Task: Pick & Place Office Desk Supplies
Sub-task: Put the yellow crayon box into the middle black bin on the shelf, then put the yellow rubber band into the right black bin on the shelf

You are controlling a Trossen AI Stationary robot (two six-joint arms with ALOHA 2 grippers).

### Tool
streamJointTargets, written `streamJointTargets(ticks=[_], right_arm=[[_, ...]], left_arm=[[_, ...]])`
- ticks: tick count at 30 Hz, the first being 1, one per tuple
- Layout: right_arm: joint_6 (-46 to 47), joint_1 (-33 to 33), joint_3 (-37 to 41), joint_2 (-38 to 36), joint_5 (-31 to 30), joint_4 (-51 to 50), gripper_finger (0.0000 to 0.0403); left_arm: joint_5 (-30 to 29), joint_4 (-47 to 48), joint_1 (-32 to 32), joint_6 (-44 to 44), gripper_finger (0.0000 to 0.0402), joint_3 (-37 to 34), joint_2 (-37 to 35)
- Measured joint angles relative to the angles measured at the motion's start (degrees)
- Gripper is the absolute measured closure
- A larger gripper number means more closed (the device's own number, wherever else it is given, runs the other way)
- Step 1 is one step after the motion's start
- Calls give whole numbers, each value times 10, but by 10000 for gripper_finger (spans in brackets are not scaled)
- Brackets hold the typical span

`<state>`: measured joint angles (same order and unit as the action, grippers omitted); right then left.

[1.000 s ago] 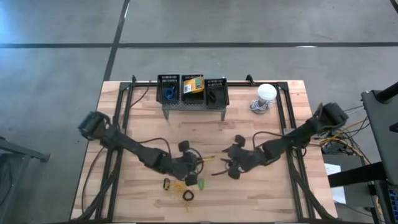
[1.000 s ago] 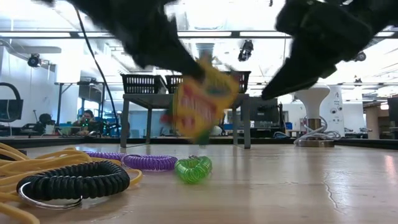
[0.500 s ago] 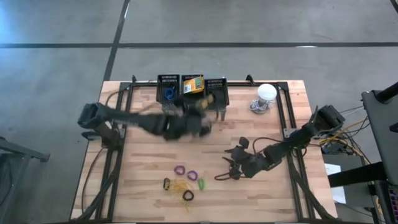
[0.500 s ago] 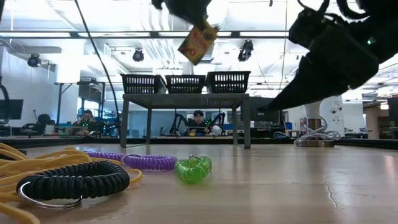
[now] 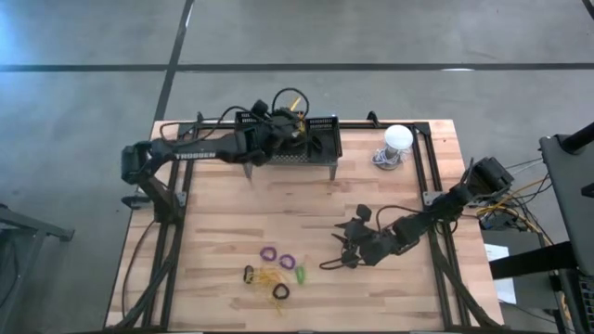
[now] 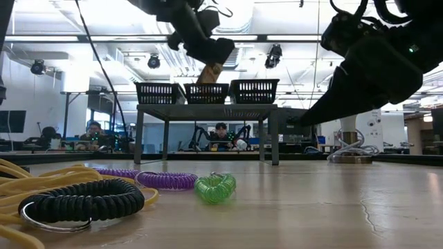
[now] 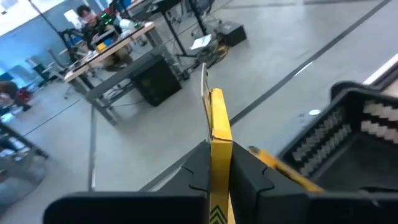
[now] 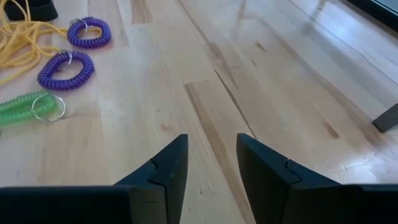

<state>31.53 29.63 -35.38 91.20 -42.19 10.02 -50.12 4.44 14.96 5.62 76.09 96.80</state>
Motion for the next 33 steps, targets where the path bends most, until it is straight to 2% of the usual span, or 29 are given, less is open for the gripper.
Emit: streamJointTargets(ticks=[14,21,27,33], right_arm=[[0,0,0,0,1,5,278],[-2,0,0,0,2,5,273],[-2,0,1,0,2,4,280],[-2,0,2,0,2,4,281]], left_arm=[[2,-2,-1,-31,333,-43,0],[8,3,-3,-15,284,-43,-17],[64,61,-3,-50,238,-32,-67],[180,62,-3,-89,222,-32,-111]])
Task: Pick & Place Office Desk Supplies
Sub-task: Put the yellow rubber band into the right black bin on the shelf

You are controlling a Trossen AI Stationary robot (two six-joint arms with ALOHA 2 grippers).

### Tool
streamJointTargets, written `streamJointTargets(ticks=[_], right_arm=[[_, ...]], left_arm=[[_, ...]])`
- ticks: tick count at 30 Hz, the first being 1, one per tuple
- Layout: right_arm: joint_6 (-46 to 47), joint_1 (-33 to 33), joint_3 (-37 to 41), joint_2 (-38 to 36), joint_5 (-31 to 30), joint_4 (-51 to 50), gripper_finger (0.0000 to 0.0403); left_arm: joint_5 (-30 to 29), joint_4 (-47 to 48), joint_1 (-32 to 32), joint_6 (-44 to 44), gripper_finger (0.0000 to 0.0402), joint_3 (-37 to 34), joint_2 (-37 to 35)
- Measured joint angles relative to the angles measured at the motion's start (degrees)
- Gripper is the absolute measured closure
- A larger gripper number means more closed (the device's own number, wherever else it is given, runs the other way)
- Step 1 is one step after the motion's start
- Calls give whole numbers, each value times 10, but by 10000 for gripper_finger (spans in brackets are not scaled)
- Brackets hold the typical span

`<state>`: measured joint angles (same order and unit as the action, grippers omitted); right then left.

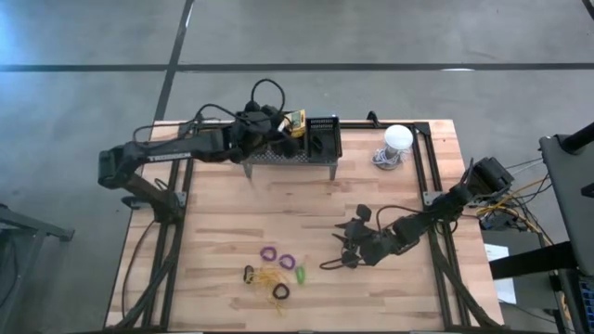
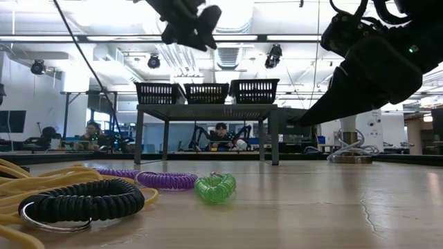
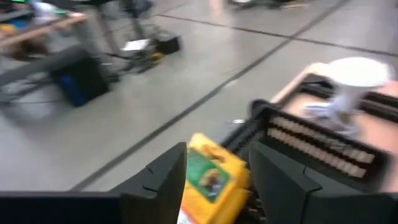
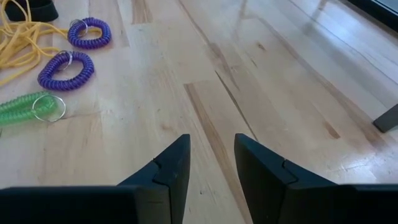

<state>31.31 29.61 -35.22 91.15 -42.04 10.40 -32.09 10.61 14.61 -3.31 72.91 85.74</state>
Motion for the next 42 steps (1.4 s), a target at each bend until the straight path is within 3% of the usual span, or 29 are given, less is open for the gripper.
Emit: streamJointTargets(ticks=[3,7,10,13,21,24,27,31,35,39,42], right_arm=[[0,0,0,0,0,1,277],[1,0,1,0,0,1,275],[1,0,2,0,0,2,277],[-5,1,7,0,19,15,280],[-112,-5,-3,100,132,232,253],[-145,-16,-38,144,154,269,230],[-147,-28,-87,163,157,232,209],[-112,-45,-162,153,193,28,189],[-60,-55,-230,154,210,-119,180],[-96,-57,-260,181,206,-81,176],[-149,-58,-281,219,207,2,178]], left_arm=[[46,26,-11,1,228,-1,-16],[44,115,-62,0,248,-1,-36],[10,200,-131,-33,266,-17,-40],[-47,200,-228,-94,279,-72,-40],[-107,-25,-476,-350,283,-302,-30],[-180,-148,-547,-433,283,-383,-26],[-275,-281,-607,-472,283,-453,-13],[-384,-402,-646,-512,283,-507,25],[-374,-409,-644,-522,283,-516,43],[-370,-405,-639,-493,283,-510,54],[-369,-403,-632,-479,283,-509,58]])
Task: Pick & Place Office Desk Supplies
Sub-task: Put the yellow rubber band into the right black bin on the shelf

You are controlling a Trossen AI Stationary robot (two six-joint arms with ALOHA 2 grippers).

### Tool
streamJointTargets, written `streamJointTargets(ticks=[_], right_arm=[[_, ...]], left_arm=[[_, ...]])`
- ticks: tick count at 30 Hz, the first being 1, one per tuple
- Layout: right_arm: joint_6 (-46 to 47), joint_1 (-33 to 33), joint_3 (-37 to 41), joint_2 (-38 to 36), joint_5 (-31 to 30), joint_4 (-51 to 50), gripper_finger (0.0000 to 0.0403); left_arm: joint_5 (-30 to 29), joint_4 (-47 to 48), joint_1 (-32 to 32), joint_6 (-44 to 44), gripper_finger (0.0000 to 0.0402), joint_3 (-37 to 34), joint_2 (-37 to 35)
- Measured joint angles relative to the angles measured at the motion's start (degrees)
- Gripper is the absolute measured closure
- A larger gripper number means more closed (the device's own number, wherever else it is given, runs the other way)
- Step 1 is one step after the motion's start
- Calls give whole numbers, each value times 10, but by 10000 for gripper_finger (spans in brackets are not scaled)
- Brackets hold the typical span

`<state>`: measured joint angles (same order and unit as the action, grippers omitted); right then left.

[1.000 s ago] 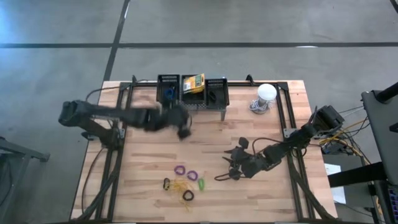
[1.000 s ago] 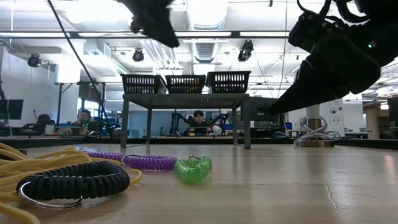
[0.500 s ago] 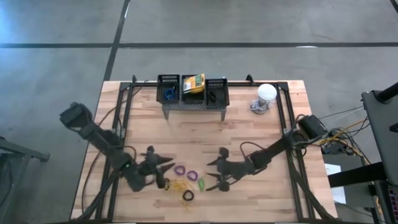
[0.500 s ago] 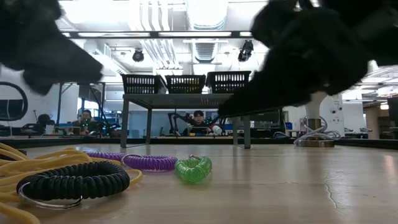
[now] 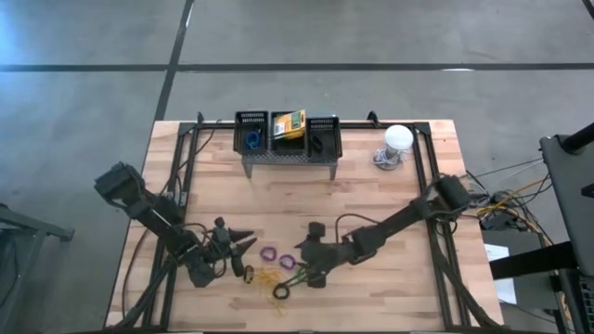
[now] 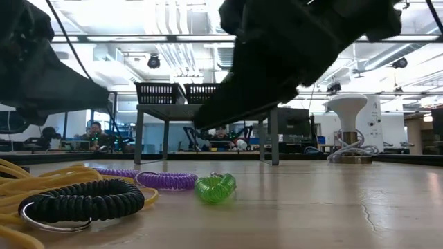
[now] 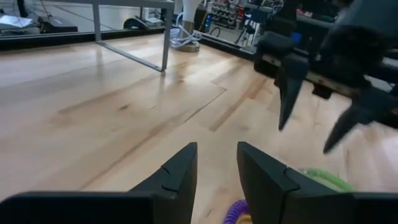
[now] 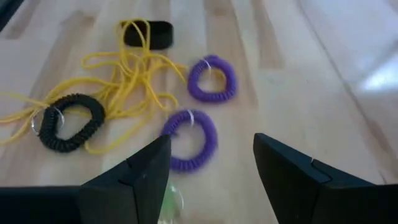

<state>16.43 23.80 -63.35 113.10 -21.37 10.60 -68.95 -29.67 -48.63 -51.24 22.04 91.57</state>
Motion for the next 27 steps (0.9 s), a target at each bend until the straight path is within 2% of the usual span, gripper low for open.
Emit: streamJointTargets(ticks=[3,5,8,10,12,20,27], right_arm=[[-18,-2,-45,53,25,39,179],[-33,-3,-85,84,69,7,179],[-70,-2,-157,119,169,-70,179],[-88,-1,-209,143,206,-116,179],[-96,-4,-241,155,218,-173,180],[-147,-29,-314,170,247,-211,207],[-90,-50,-338,167,241,-205,222]], left_arm=[[4,6,0,1,283,2,1],[10,8,3,2,283,4,1],[18,14,6,3,283,2,0],[21,20,6,3,283,0,-2],[25,27,7,0,283,2,-2],[32,27,8,0,283,2,-3],[36,29,8,2,283,2,-3]])
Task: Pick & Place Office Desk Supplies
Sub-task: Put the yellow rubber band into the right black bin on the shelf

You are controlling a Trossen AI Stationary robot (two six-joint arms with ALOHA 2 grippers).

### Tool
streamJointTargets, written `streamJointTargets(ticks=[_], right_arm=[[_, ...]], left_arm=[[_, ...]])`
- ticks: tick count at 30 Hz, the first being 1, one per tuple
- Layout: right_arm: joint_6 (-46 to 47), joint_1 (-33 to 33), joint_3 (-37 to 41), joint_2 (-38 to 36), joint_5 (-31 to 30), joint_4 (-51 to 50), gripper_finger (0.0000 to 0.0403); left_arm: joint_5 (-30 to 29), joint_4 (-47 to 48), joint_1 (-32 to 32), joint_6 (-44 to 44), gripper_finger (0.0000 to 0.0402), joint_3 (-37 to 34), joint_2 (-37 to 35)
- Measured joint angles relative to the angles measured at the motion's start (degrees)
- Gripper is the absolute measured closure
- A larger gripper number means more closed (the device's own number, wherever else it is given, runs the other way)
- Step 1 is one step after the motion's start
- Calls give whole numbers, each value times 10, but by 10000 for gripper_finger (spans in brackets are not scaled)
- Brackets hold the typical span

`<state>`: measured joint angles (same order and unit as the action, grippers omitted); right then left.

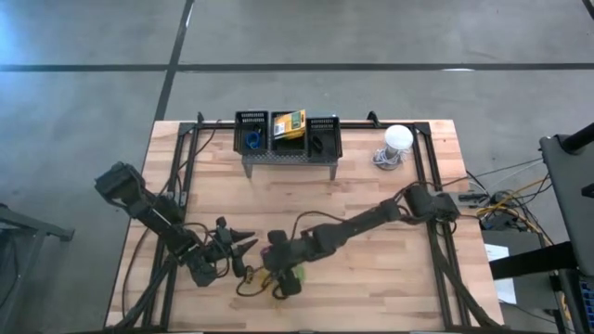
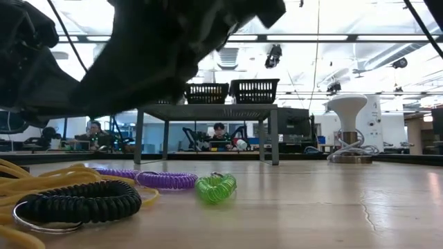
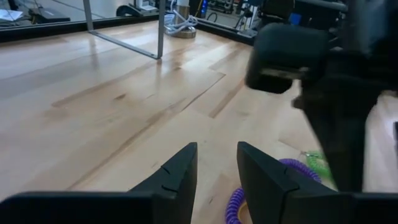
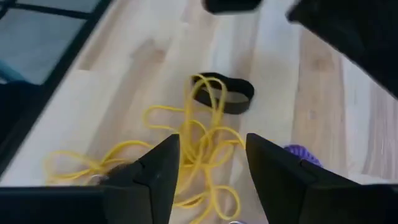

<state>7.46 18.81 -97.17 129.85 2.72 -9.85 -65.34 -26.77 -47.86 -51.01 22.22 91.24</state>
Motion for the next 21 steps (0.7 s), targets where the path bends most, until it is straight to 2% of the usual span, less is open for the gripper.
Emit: streamJointTargets(ticks=[8,12,16,21], right_arm=[[49,3,-2,41,-35,-5,254],[47,1,-2,39,-45,-13,303],[33,4,-8,30,-42,-39,373],[16,5,-10,12,-68,-47,393]], left_arm=[[6,1,0,0,283,0,0],[7,1,0,0,283,0,0],[7,1,0,0,283,0,0],[7,2,0,0,283,0,0]])
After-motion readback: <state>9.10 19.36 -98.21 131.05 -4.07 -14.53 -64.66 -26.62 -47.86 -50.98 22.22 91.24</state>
